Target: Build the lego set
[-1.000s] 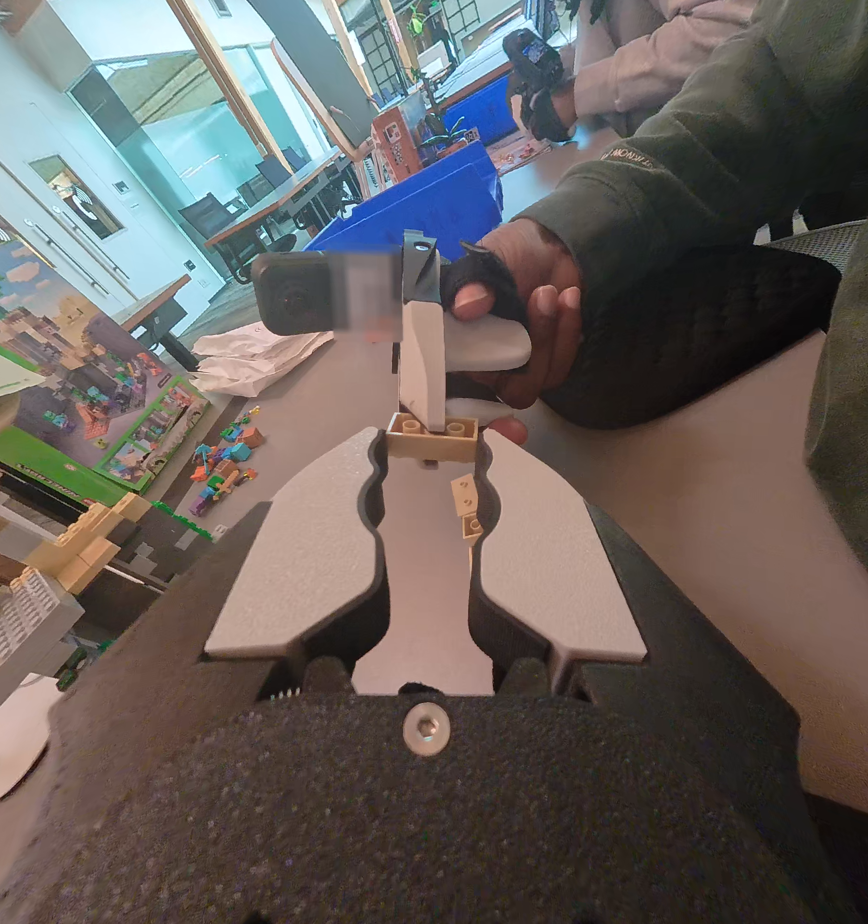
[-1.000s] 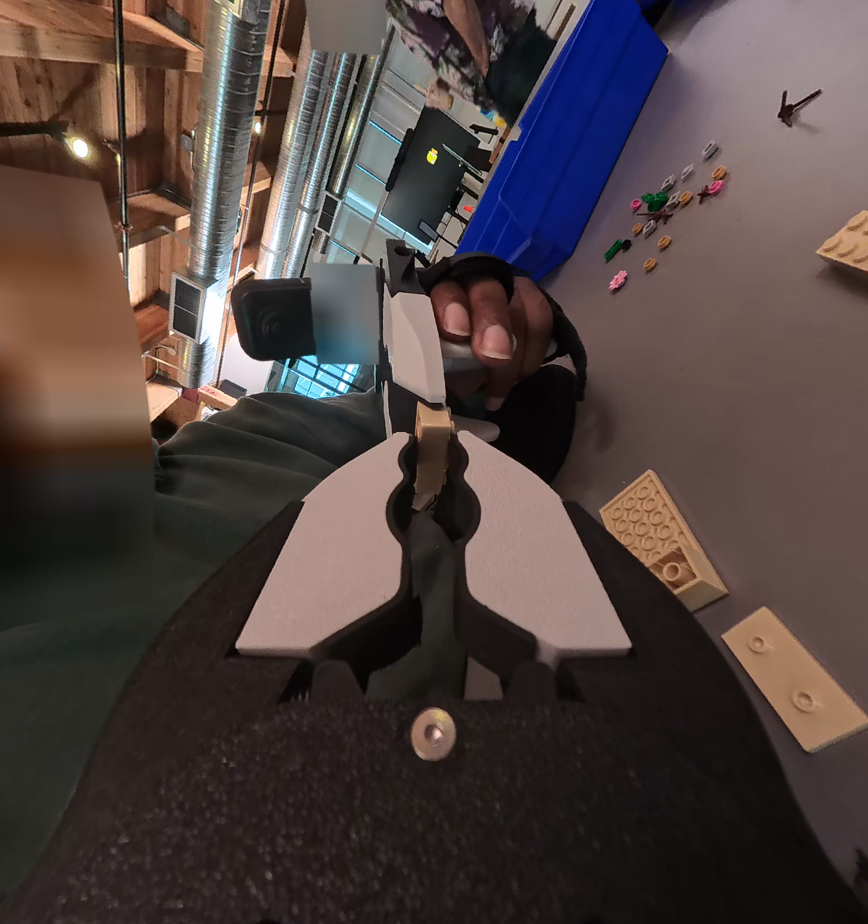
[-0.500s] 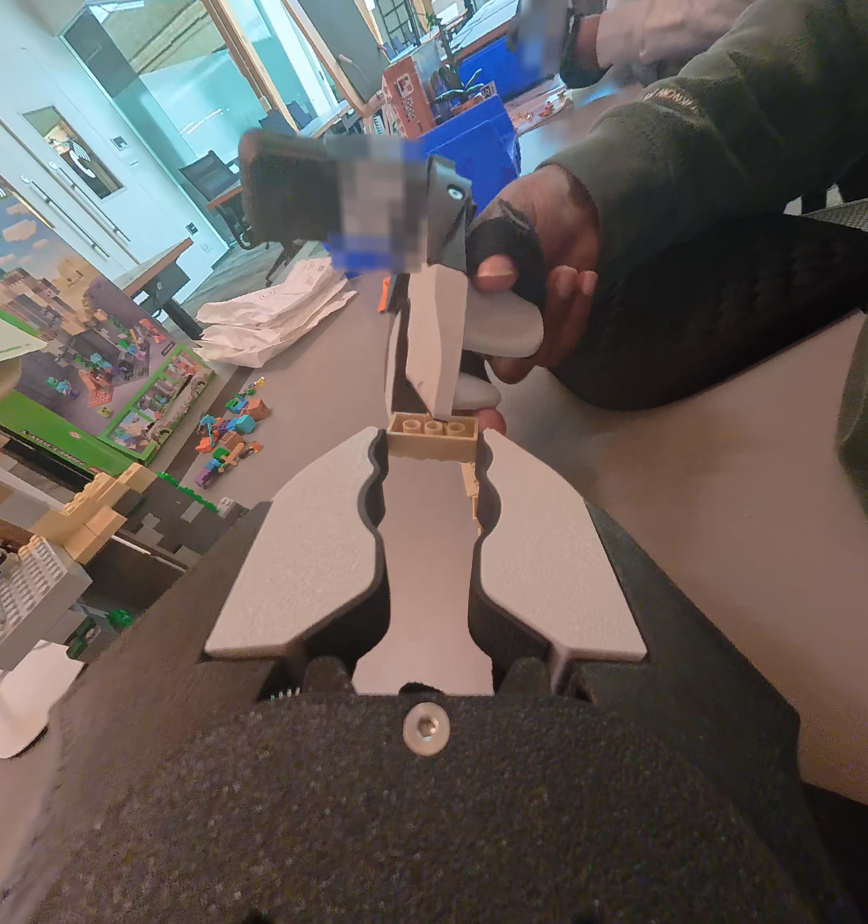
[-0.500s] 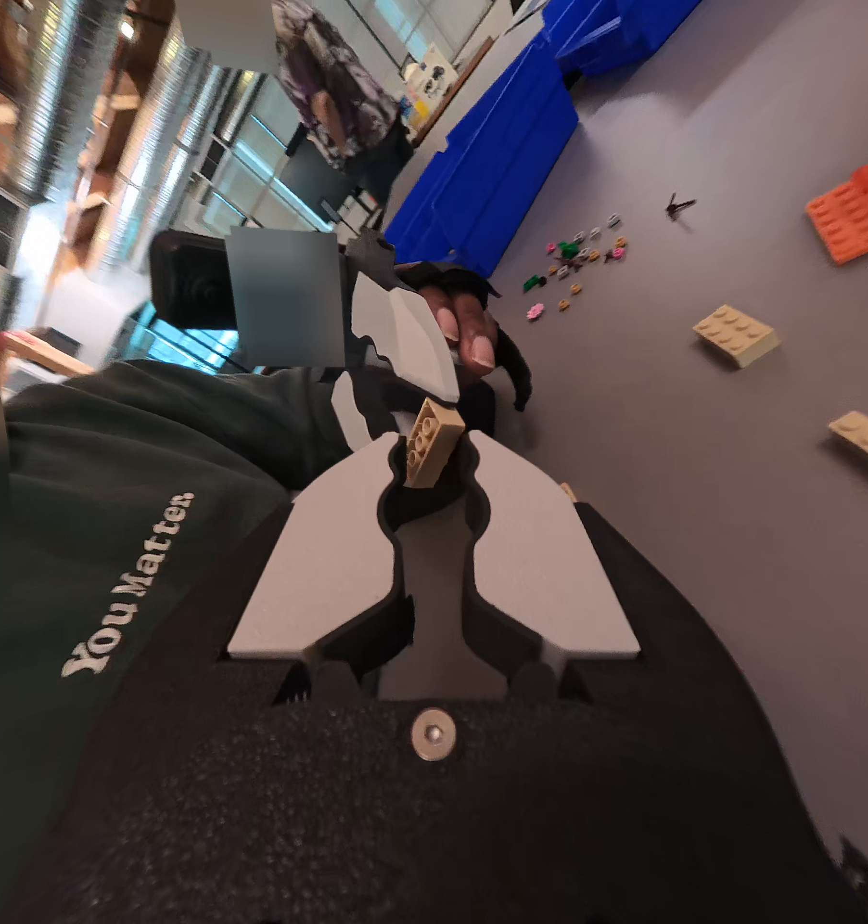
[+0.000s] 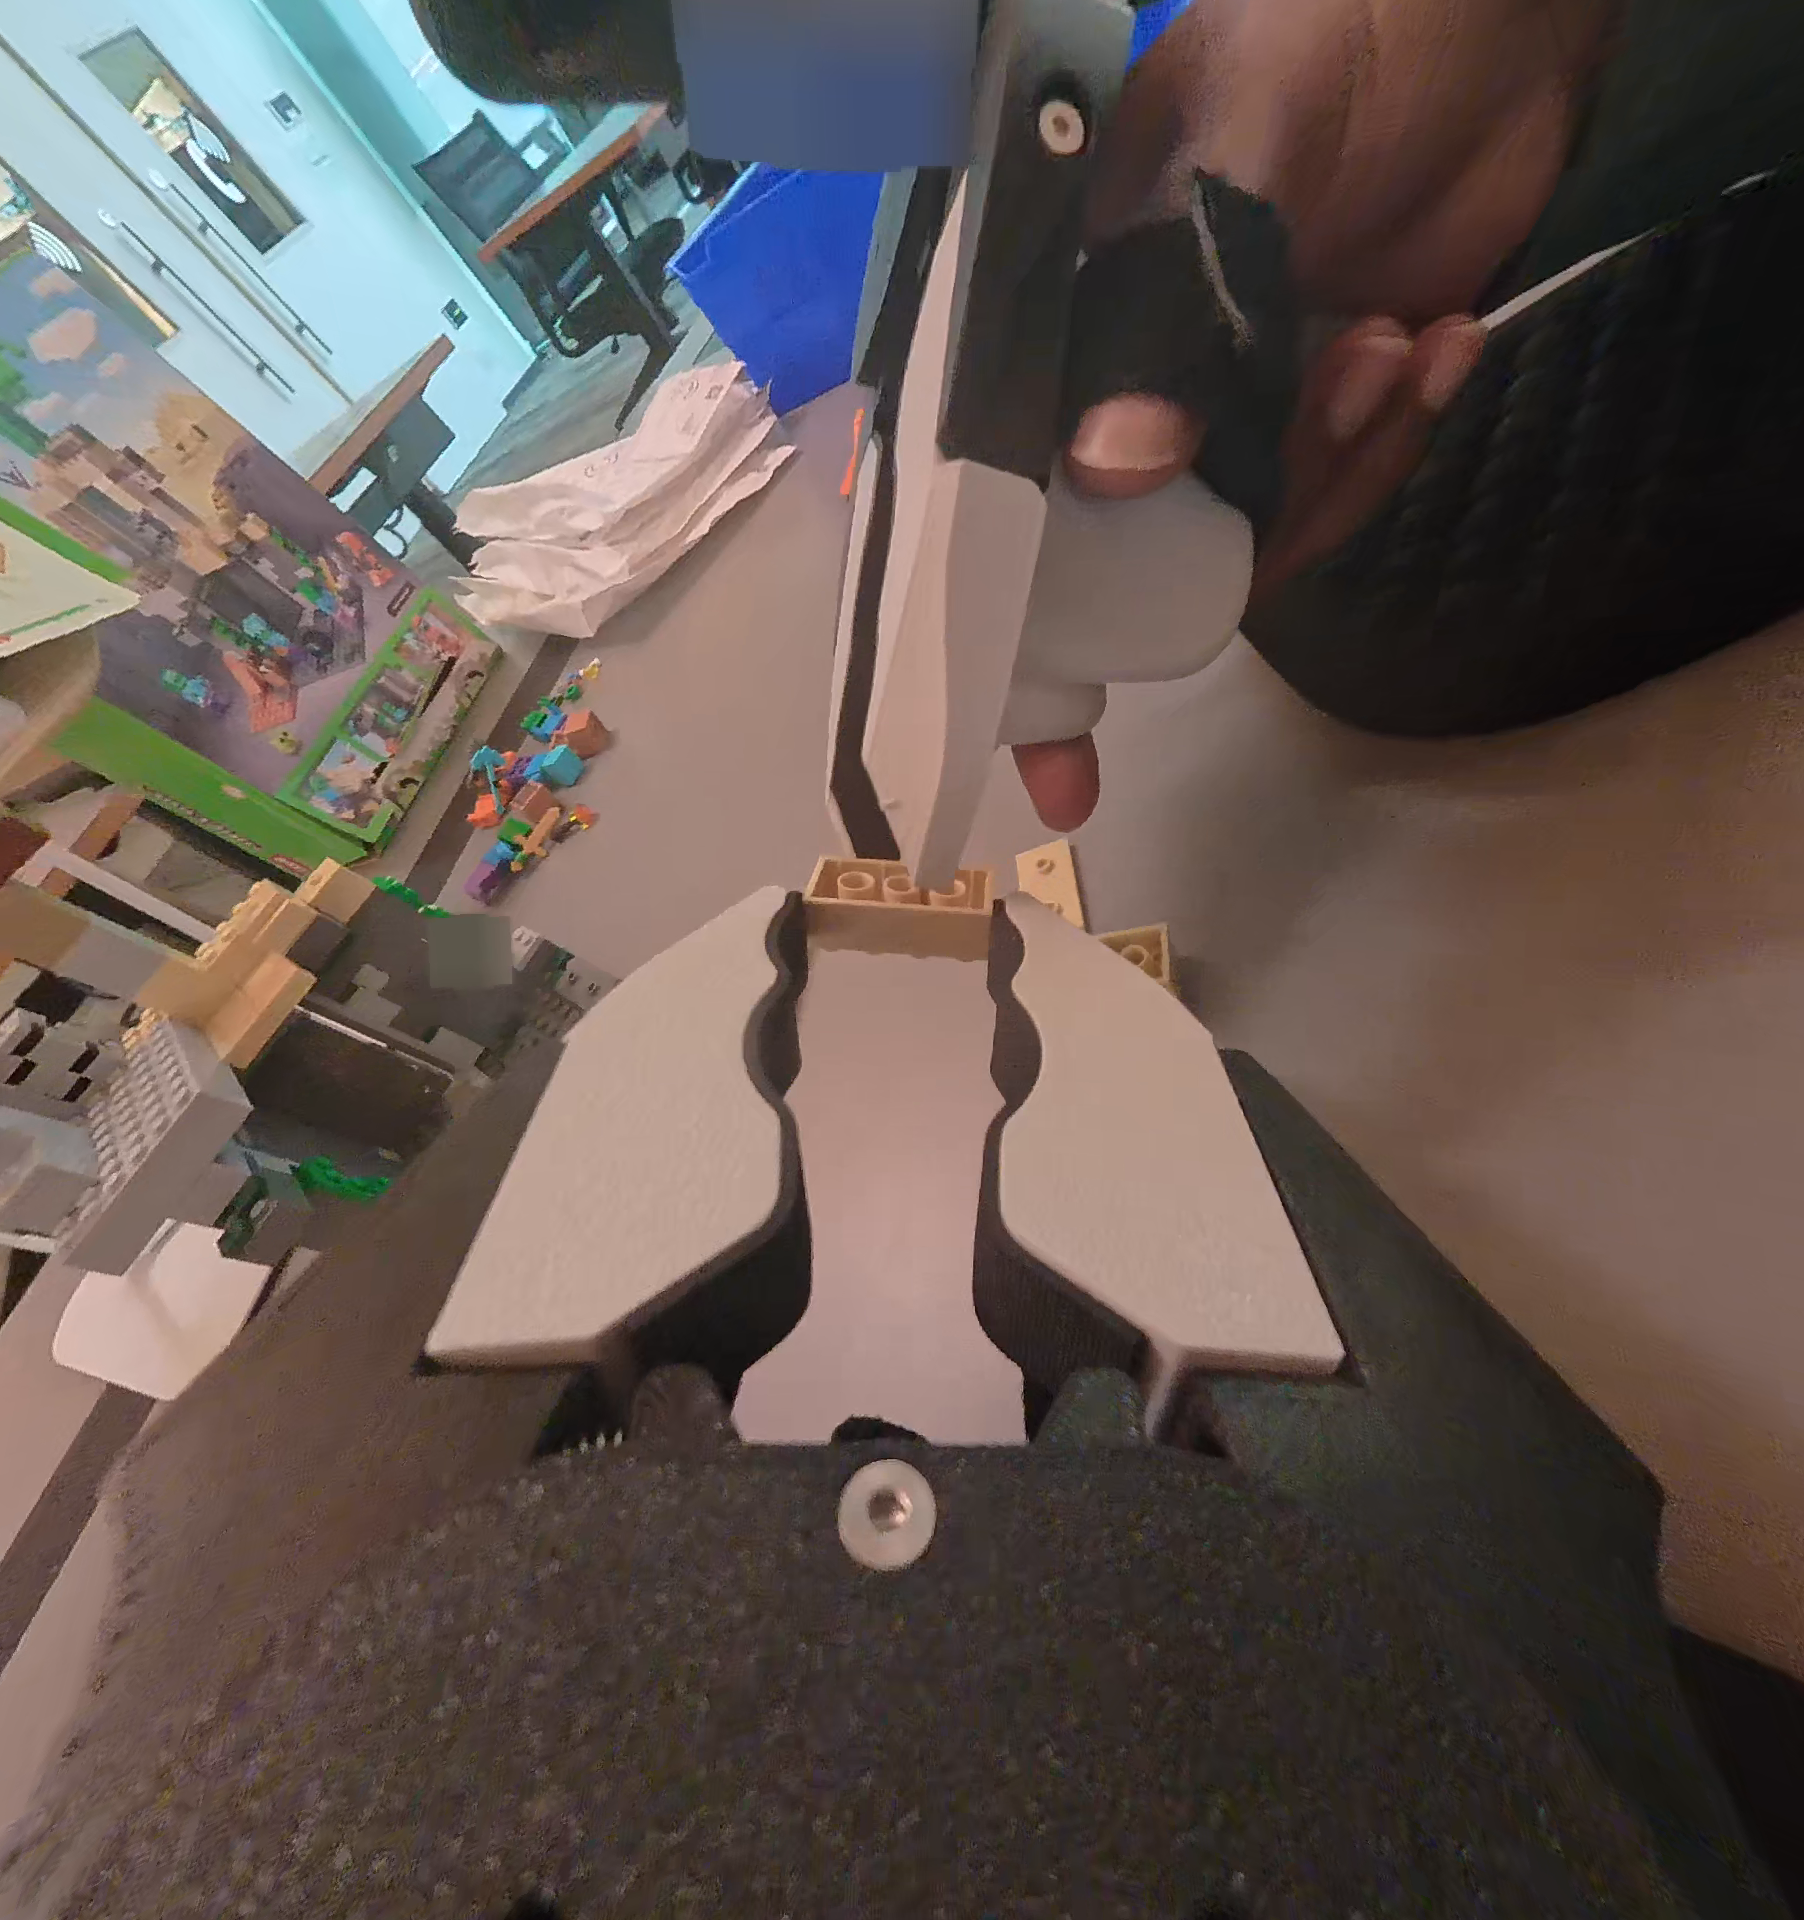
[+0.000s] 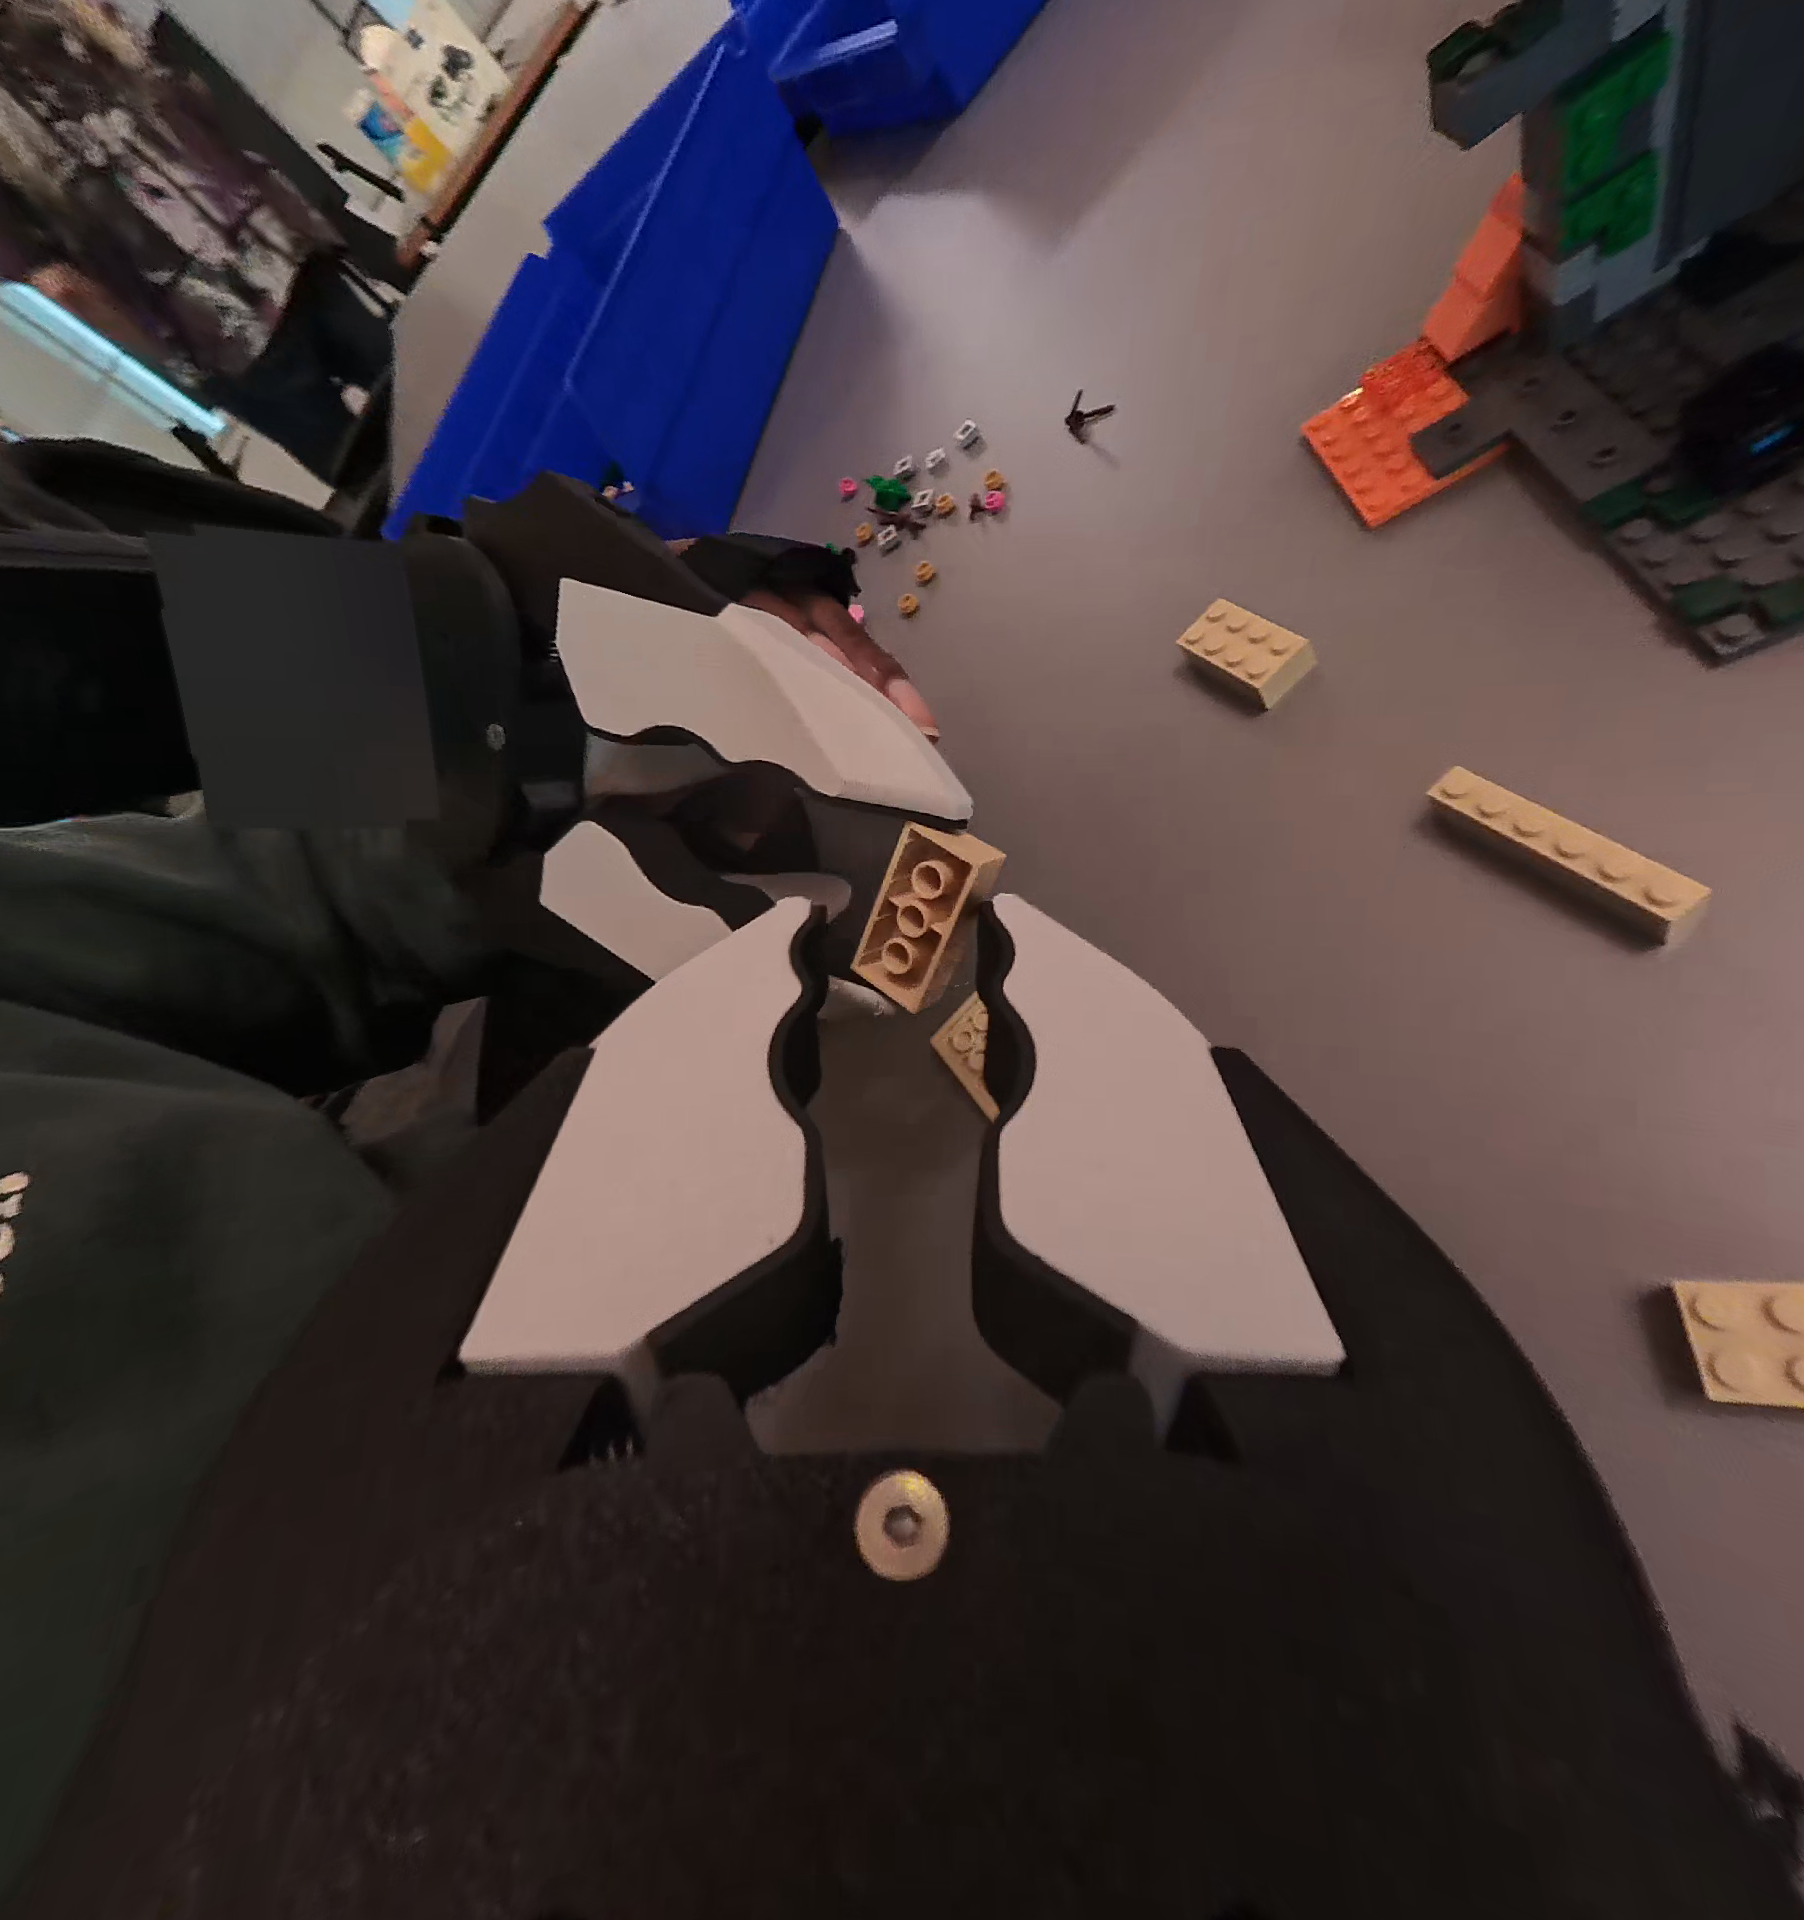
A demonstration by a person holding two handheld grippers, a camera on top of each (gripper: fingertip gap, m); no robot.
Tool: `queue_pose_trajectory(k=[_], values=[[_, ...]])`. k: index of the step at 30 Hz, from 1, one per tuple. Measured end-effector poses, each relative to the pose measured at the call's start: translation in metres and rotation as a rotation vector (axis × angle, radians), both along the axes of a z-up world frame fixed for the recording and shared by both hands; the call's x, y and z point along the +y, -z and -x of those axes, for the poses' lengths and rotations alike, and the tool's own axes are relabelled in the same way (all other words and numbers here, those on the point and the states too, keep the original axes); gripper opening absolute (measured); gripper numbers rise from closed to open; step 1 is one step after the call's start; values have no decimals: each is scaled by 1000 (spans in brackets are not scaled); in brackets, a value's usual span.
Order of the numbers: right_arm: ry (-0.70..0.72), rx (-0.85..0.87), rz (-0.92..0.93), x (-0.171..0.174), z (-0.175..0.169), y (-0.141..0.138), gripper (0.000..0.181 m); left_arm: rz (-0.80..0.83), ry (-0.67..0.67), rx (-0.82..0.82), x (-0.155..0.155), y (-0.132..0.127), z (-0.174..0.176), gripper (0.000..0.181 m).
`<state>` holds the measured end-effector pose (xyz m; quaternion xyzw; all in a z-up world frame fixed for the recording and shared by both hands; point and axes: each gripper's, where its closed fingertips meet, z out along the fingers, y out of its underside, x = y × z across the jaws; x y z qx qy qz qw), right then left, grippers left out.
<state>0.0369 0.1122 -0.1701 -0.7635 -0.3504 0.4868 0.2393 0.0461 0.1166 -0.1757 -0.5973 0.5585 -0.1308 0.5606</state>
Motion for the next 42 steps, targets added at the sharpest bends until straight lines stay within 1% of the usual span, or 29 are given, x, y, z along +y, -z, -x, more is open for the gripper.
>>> queue_pose_trajectory(k=[10, 18, 29, 42], values=[[62, -75, -99, 9, 6, 11, 25, -44, -85, 84, 9, 9, 4, 33], [73, -134, -196, 15, 10, 17, 21, -65, -122, 113, 12, 11, 5, 33], [57, -133, -163, 17, 11, 19, 20, -55, -124, 94, 13, 12, 5, 33], [53, -157, -142, 16, 7, 27, 19, -39, -90, 114, 10, 19, 3, 33]])
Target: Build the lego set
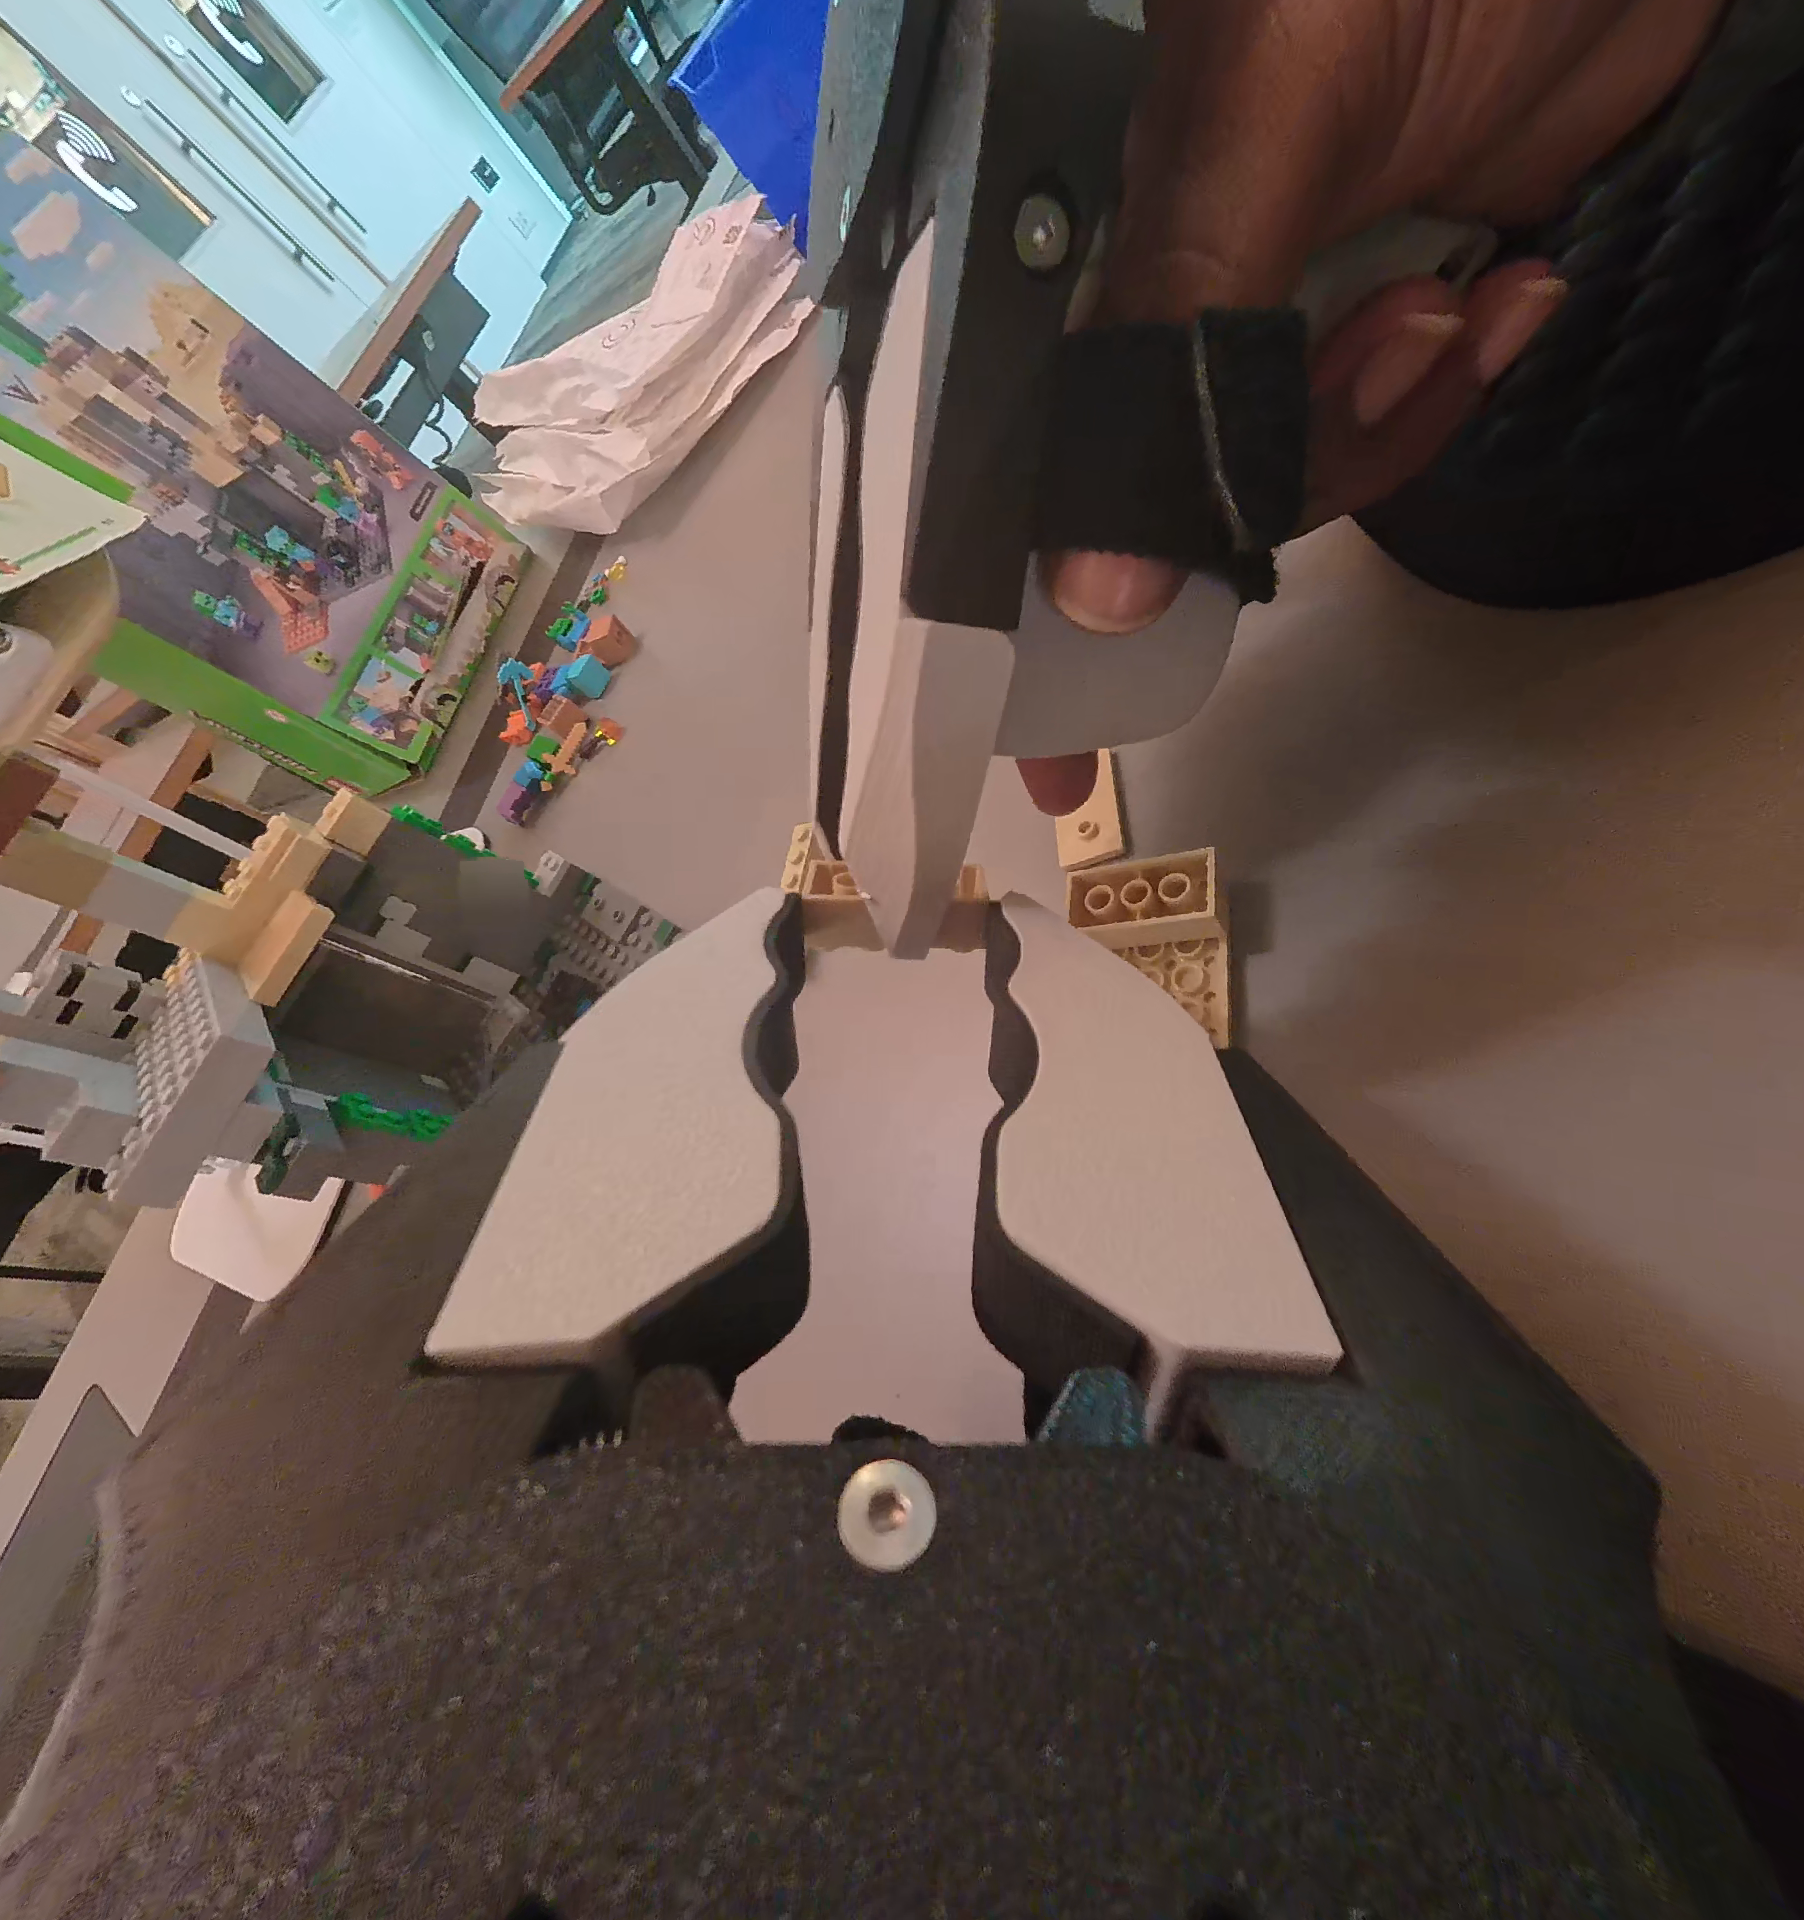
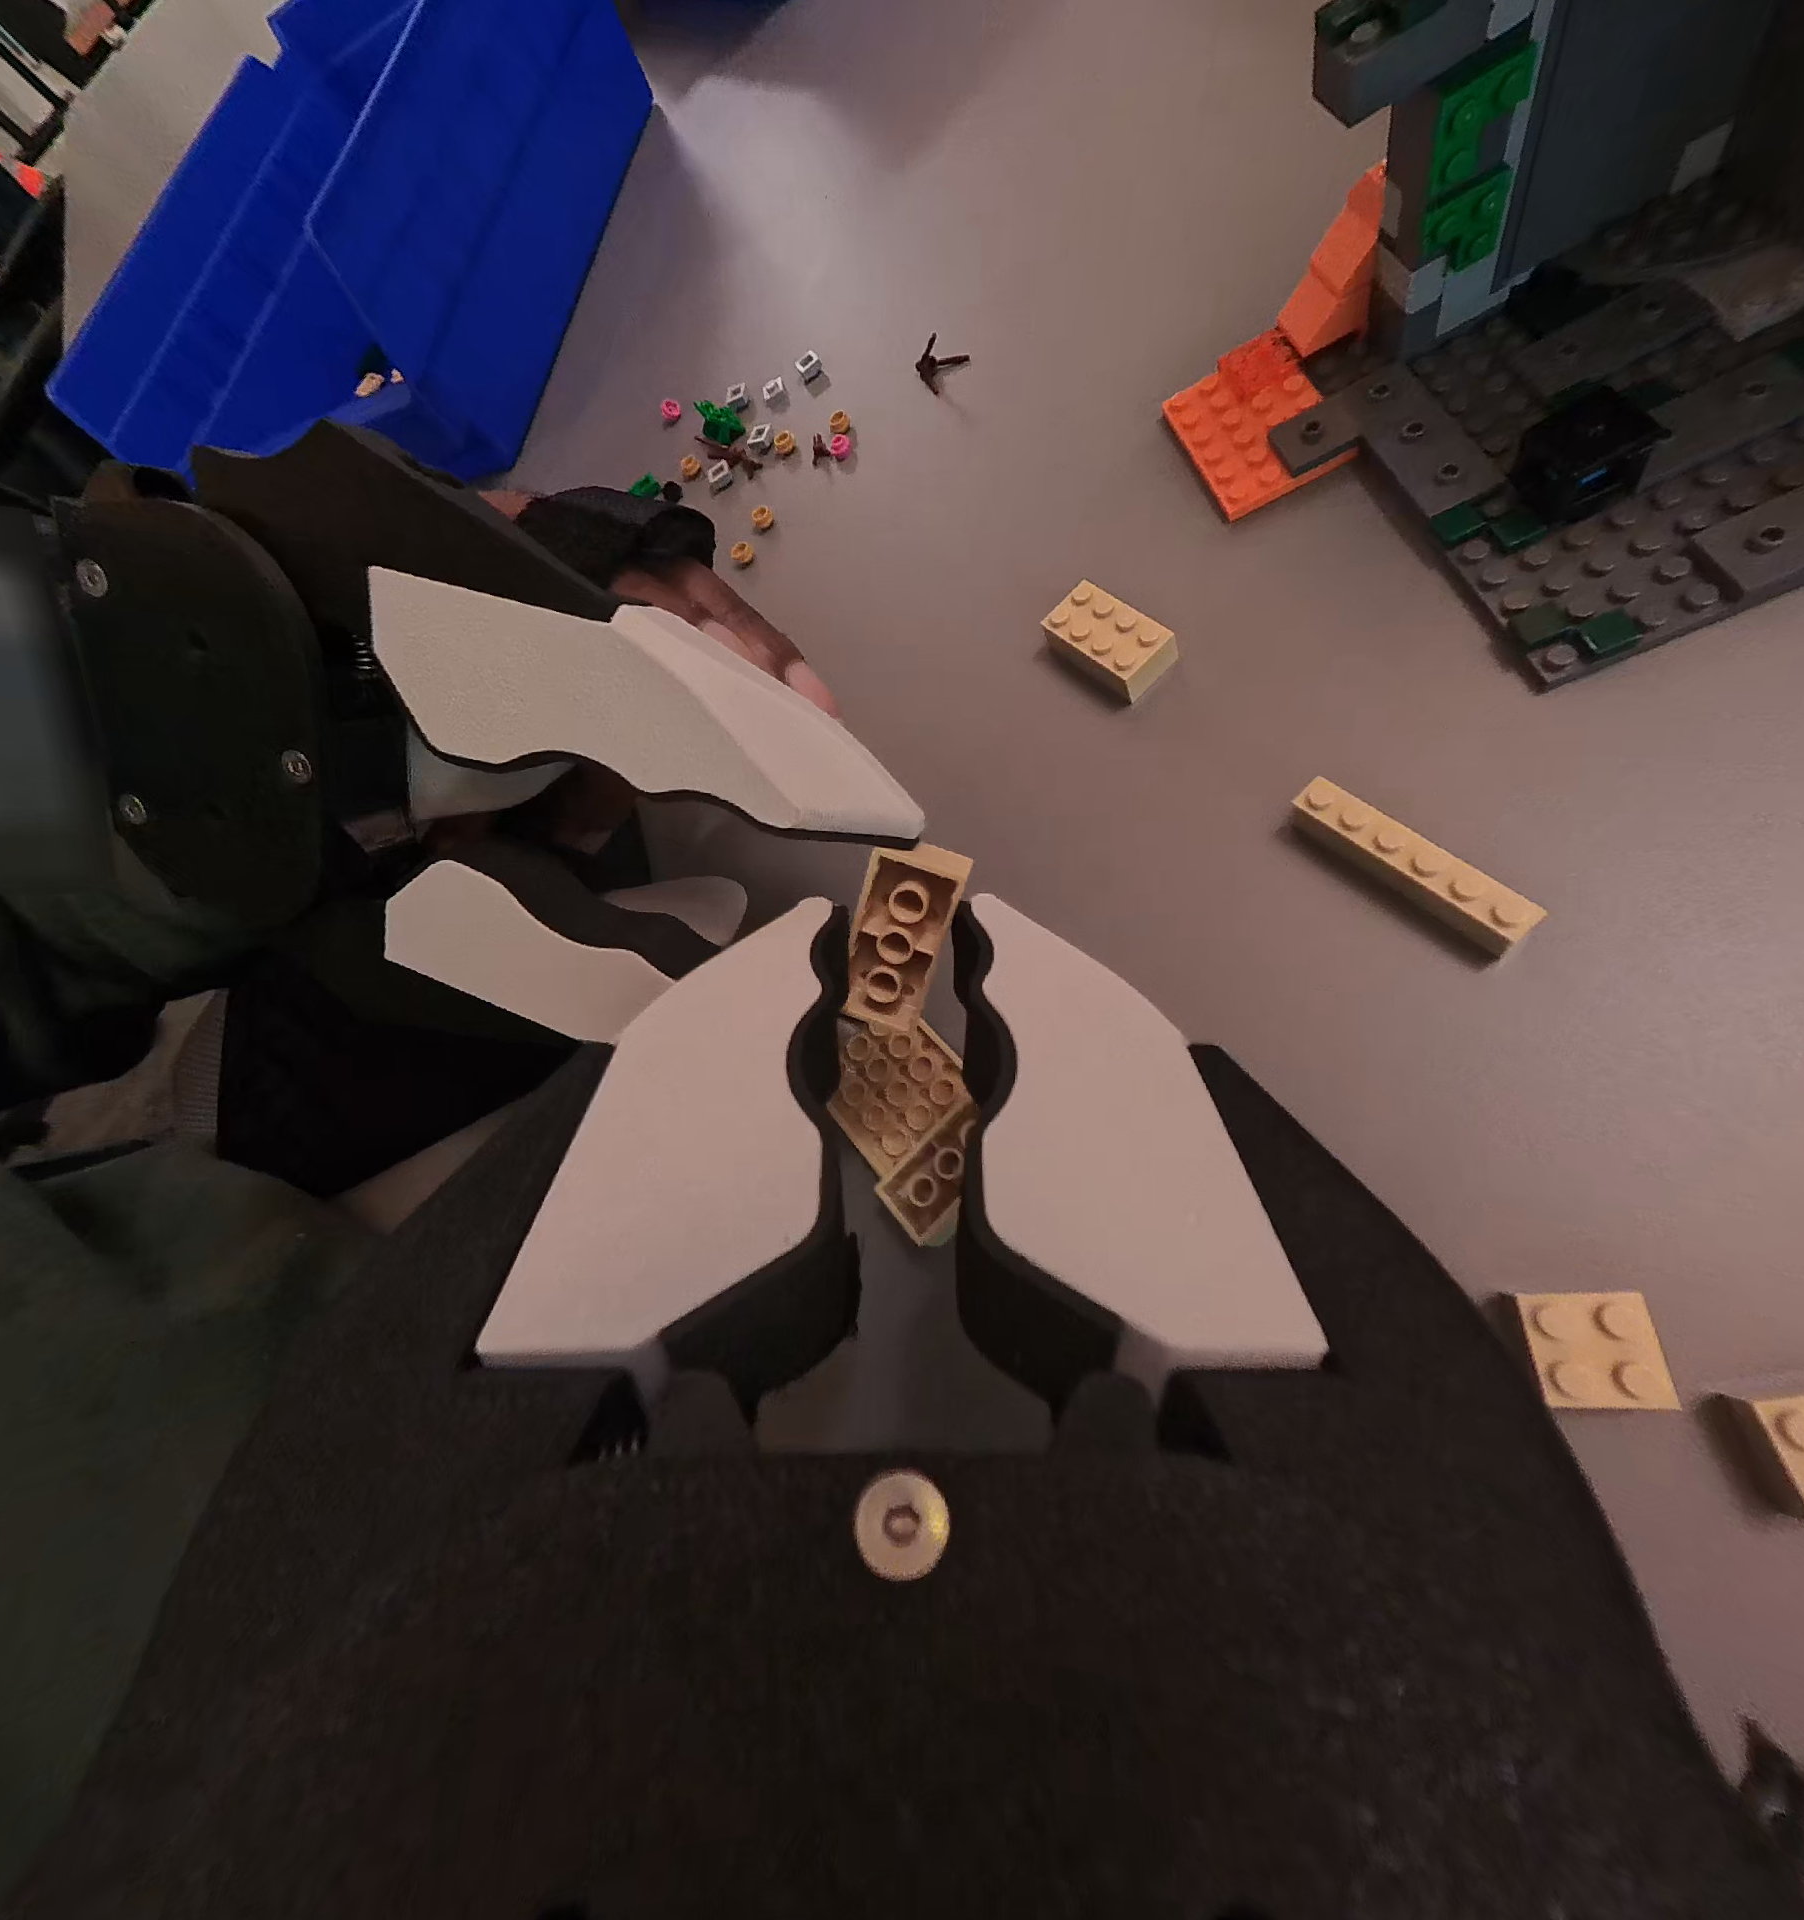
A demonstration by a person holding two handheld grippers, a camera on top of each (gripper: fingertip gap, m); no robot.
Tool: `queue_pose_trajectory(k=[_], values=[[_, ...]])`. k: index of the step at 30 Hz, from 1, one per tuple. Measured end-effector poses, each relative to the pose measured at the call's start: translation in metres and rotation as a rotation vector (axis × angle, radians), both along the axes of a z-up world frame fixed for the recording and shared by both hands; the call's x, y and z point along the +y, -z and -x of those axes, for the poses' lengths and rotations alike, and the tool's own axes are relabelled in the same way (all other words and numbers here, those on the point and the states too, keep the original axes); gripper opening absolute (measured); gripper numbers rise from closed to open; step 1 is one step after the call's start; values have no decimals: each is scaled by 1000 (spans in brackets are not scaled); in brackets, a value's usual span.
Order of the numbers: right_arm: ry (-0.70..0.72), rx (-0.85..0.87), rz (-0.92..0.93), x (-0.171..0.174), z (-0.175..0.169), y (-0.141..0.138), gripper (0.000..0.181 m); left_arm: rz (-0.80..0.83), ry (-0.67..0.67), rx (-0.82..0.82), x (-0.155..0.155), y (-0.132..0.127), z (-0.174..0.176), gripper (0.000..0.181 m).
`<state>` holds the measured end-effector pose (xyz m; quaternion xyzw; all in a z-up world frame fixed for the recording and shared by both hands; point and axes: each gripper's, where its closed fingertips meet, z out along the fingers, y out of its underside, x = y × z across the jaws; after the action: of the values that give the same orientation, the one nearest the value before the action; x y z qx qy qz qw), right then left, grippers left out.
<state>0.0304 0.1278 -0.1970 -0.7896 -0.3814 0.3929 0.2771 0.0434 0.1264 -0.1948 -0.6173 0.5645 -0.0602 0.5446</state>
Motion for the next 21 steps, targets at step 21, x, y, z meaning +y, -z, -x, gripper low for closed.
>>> queue_pose_trajectory(k=[21], values=[[-179, 17, -57, -14, -29, -6, 31, 396, 164, -95, -24, 20, -4, 31]])
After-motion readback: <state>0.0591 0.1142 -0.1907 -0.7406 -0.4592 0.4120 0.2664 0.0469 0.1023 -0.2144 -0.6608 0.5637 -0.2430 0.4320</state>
